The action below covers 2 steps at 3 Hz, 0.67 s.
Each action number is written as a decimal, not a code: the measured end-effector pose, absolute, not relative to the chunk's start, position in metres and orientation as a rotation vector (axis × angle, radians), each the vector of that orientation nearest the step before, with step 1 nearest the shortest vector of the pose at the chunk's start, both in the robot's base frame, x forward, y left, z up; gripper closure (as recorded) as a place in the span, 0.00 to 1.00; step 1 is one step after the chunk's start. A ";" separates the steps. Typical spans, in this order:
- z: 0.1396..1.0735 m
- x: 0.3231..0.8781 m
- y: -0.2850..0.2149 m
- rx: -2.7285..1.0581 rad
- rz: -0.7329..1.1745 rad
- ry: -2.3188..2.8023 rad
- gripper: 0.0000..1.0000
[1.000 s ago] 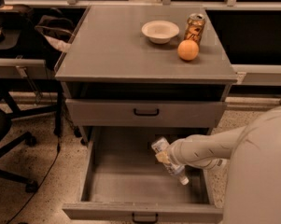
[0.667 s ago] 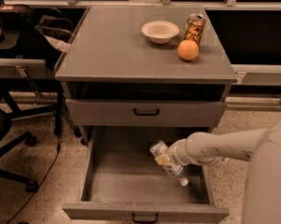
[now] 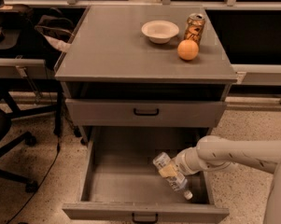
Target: Place blue plastic bottle into middle drawer
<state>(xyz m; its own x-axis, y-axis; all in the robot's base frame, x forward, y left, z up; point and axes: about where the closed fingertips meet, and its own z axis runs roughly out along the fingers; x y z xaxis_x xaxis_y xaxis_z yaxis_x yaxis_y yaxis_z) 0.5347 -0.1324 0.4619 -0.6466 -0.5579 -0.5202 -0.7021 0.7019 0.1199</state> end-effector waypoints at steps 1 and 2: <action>0.462 0.535 -0.132 -0.970 0.433 2.460 1.00; 0.445 0.537 -0.132 -0.930 0.444 2.492 1.00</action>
Offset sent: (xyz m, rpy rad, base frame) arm 0.0055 -0.0023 -0.0383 0.0106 0.0566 -0.0760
